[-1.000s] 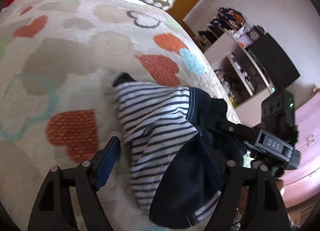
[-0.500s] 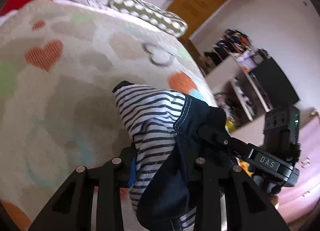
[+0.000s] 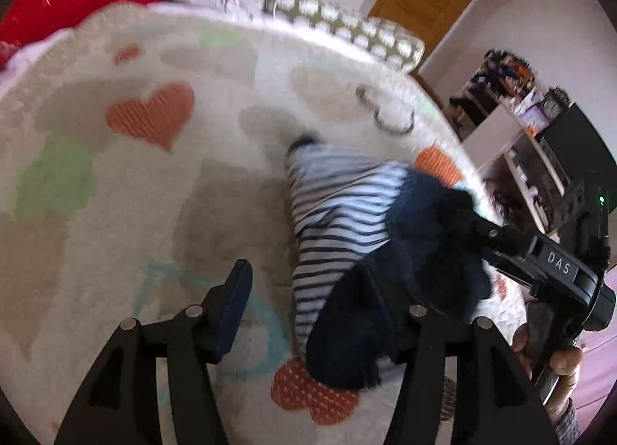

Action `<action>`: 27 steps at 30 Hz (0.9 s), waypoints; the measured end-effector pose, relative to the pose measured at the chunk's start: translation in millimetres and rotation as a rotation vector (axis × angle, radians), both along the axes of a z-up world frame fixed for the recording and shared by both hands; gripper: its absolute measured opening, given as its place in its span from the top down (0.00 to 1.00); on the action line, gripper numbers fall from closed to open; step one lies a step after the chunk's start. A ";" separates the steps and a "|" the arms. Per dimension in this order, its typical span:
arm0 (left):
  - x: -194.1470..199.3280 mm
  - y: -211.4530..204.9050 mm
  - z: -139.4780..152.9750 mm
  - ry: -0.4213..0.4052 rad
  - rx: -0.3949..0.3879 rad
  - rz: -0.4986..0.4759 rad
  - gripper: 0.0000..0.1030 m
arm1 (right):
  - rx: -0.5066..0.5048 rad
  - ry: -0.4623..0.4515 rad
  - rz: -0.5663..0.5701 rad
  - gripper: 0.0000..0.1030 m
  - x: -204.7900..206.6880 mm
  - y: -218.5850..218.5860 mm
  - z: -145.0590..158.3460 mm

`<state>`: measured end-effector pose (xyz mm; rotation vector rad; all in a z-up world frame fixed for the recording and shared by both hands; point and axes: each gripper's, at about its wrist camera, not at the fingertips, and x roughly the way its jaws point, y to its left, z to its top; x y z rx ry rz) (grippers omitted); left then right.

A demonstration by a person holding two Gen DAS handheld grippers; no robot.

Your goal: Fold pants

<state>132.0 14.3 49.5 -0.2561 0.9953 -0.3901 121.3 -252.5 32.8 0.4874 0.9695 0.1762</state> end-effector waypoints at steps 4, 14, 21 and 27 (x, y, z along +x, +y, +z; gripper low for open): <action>7.1 -1.3 22.2 -0.053 -0.054 0.008 0.45 | 0.011 -0.147 -0.027 0.29 -18.5 -7.0 48.0; 31.8 -18.8 -38.9 0.125 -0.135 0.009 0.43 | 0.197 -0.066 0.080 0.65 -35.8 9.1 0.1; -7.0 -5.9 -5.1 0.004 -0.041 0.051 0.43 | 0.204 -0.114 0.064 0.62 -47.4 5.9 16.9; -100.6 6.1 50.6 -0.371 0.233 0.241 0.06 | -0.019 -0.152 -0.018 0.46 -97.5 9.8 33.8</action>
